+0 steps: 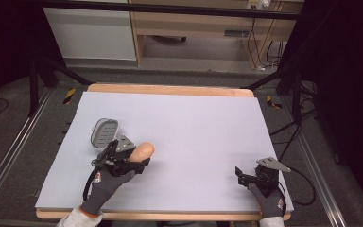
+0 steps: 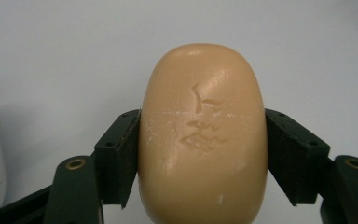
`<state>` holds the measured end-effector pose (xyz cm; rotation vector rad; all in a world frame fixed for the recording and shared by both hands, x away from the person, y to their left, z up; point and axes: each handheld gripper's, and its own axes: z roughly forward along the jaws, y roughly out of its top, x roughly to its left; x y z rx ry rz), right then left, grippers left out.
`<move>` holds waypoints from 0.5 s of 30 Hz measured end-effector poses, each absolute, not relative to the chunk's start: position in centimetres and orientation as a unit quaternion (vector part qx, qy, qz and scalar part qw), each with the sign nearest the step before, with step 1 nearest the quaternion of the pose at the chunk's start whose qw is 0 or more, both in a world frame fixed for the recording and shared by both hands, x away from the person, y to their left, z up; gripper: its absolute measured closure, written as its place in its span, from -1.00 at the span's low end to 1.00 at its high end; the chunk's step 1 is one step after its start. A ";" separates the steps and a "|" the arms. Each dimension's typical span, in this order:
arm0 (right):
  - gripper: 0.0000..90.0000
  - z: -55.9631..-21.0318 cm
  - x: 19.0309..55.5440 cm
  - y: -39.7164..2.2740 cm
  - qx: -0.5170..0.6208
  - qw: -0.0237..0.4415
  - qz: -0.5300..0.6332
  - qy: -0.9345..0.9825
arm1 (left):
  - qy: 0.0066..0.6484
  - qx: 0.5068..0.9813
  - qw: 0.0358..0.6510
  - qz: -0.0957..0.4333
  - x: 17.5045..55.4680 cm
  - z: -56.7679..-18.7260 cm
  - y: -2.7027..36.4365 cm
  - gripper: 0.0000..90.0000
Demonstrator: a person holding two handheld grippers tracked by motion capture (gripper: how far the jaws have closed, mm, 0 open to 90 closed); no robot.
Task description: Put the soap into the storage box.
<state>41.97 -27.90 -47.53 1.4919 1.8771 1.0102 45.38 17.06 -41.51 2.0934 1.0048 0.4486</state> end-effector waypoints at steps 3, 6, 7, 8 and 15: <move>-0.88 -47.6 42.0 -27.9 0.552 0.267 0.373 0.696 | 0.399 0.814 0.383 0.178 45.5 -41.1 17.7 -0.30; -0.88 -47.6 42.0 -27.9 0.551 0.267 0.373 0.697 | 0.403 0.809 0.387 0.181 45.6 -40.8 18.1 -0.30; -0.88 -47.6 42.0 -27.9 0.552 0.267 0.373 0.697 | 0.405 0.807 0.389 0.183 45.6 -40.7 18.3 -0.30; -0.88 -47.6 42.0 -27.9 0.551 0.267 0.373 0.697 | 0.406 0.806 0.389 0.185 45.7 -40.6 18.4 -0.30; -0.88 -47.6 42.0 -27.8 0.550 0.267 0.374 0.698 | 0.418 0.797 0.390 0.194 46.0 -40.2 19.4 -0.30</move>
